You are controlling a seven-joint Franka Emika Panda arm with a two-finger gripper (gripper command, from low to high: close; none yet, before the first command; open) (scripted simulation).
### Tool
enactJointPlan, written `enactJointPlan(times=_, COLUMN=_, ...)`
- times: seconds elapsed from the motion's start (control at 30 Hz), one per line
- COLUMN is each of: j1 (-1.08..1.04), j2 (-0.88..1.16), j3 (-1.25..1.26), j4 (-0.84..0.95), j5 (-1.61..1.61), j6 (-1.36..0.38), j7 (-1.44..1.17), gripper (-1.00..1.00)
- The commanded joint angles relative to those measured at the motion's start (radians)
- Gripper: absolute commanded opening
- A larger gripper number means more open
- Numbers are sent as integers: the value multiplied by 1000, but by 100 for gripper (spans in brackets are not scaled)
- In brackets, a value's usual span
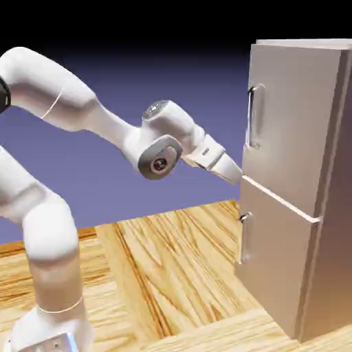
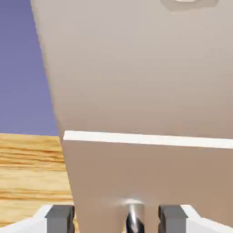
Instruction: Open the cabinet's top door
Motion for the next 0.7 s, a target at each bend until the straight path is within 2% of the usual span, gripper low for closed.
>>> enactJointPlan(times=0.0, j1=-8, j2=-4, j3=8, j4=5, j5=44, j6=-2, j7=-38, gripper=0)
enactJointPlan(times=0.67, j1=-171, j2=-76, j3=160, j4=100, j5=914, j6=-44, j7=-789, gripper=0)
